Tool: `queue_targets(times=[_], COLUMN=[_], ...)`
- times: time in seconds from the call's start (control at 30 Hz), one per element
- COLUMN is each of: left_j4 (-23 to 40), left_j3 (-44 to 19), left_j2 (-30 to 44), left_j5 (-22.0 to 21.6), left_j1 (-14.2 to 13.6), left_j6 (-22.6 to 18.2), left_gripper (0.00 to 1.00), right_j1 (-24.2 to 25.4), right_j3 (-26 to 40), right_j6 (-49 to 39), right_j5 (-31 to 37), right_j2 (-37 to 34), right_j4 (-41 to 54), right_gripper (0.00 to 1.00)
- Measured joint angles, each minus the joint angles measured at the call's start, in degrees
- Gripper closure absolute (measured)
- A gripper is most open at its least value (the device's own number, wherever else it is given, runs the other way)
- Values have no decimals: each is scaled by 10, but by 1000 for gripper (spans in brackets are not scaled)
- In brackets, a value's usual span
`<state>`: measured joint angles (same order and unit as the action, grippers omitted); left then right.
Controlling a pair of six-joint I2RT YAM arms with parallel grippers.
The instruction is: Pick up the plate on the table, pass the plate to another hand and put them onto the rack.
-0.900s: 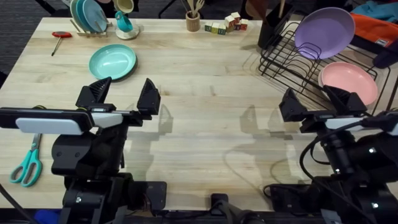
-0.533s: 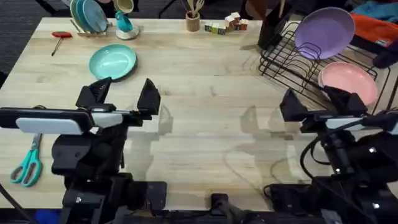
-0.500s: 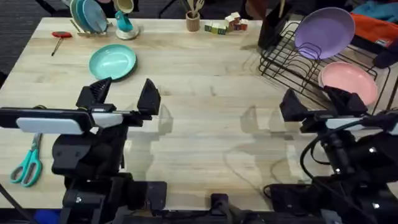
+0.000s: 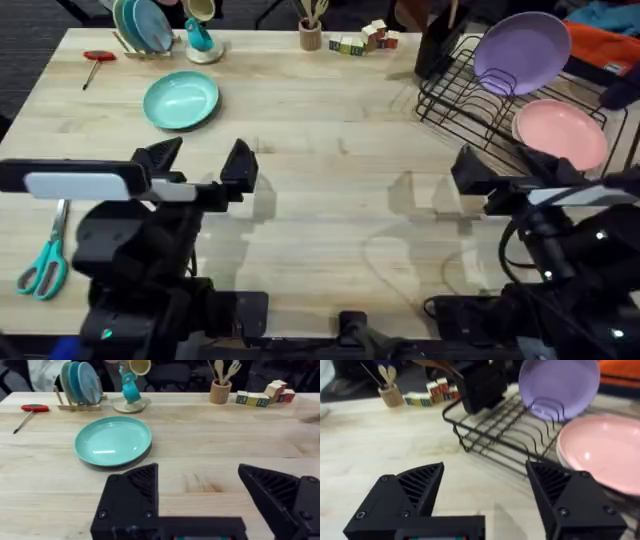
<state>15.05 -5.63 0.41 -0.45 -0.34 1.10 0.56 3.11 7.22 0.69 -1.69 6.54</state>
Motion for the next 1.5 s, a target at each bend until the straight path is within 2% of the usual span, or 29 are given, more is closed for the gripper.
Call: queue_targets(times=[0.13,0.27,0.6,0.73,0.9,1.1,1.2,1.5], left_j4=[28,32,41,86,192,311,344,356], left_j3=[-55,-114,-285,-379,-518,-666,-710,-724], left_j2=[32,100,355,450,557,656,683,693], left_j5=[-8,-9,-11,-11,-11,-11,-11,-11], left_j1=[0,0,0,0,0,0,0,0], left_j6=[0,0,0,0,-1,0,0,0], left_gripper=[7,7,7,7,7,7,7,8], right_j1=[0,0,1,1,1,1,1,1], right_j3=[40,108,325,415,510,584,602,607], right_j6=[5,-2,-92,-105,-109,-112,-116,-132], right_j5=[16,28,32,32,22,-6,-12,-17], right_j2=[-40,-112,-382,-475,-568,-635,-650,-652], right_j4=[36,36,34,33,33,57,59,60], right_gripper=[7,8,7,7,7,7,7,7])
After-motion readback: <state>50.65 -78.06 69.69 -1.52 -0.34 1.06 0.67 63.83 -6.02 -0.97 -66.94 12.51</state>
